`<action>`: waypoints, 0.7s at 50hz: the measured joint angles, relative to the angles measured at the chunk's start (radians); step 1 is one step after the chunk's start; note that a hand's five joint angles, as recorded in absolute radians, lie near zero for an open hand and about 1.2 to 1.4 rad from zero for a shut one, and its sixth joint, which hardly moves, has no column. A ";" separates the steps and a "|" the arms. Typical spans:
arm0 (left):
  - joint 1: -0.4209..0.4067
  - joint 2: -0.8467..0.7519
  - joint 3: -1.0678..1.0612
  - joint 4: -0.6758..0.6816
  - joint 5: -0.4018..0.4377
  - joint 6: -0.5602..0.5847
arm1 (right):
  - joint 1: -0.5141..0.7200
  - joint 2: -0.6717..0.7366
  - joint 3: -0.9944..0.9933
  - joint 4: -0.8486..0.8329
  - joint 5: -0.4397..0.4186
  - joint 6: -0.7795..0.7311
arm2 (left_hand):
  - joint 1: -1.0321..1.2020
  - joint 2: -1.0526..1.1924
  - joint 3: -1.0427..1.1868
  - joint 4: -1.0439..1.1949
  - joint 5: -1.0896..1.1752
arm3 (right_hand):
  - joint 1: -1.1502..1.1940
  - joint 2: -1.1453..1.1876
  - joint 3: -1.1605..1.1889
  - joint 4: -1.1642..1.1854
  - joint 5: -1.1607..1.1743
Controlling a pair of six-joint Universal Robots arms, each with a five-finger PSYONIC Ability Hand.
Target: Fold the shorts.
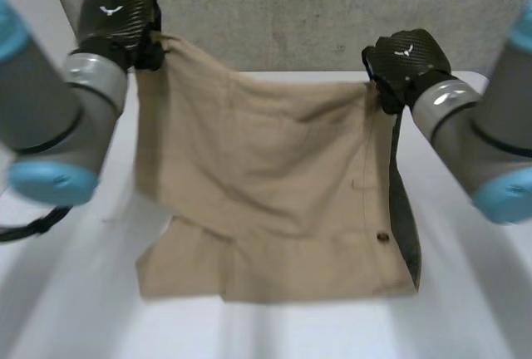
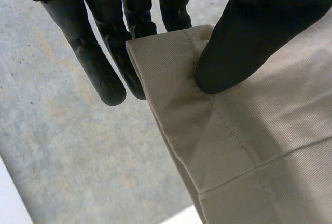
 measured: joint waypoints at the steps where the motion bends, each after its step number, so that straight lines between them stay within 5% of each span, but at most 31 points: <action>1: 0.002 -0.086 0.071 0.050 -0.002 0.001 | 0.001 0.040 -0.021 -0.054 0.025 -0.001 | 0.000 0.000 0.000 0.000 0.000 | 0.000 0.000 0.000 0.000 0.000; 4: 0.003 -0.192 0.165 0.117 -0.001 0.003 | 0.005 0.132 -0.068 -0.203 0.088 -0.012 | 0.000 0.000 0.000 -0.001 0.000 | 0.000 0.000 0.000 0.000 0.000; 8: -0.002 -0.395 0.345 0.233 0.034 0.009 | 0.016 0.270 -0.131 -0.388 0.153 -0.083 | -0.783 -0.750 -0.721 -0.738 -0.711 | -0.220 -0.240 -0.242 -0.247 -0.201; 11: -0.008 -0.466 0.398 0.258 0.068 0.019 | 0.025 0.321 -0.148 -0.404 0.164 -0.143 | -0.919 -0.960 -0.948 -0.968 -0.925 | -0.758 -0.893 -0.894 -0.896 -0.837; 17: -0.014 -0.508 0.398 0.258 0.094 0.044 | 0.035 0.321 -0.112 -0.358 0.164 -0.191 | -0.919 -0.987 -0.966 -0.988 -0.934 | -0.786 -0.958 -0.968 -0.960 -0.905; 25: -0.016 -0.386 0.216 0.235 0.068 0.053 | 0.006 0.129 0.068 -0.273 0.118 -0.127 | -0.919 -0.988 -0.966 -0.988 -0.934 | -0.786 -0.958 -0.969 -0.960 -0.905; 33: -0.021 -0.128 -0.119 0.168 0.064 0.047 | -0.051 -0.039 0.252 -0.081 -0.048 -0.107 | -0.918 -0.987 -0.966 -0.988 -0.934 | -0.786 -0.958 -0.969 -0.959 -0.905; 35: -0.052 0.025 -0.340 0.077 0.066 0.035 | -0.107 -0.103 0.357 0.047 -0.168 -0.113 | -0.830 -0.908 -0.901 -0.914 -0.862 | -0.782 -0.929 -0.936 -0.949 -0.891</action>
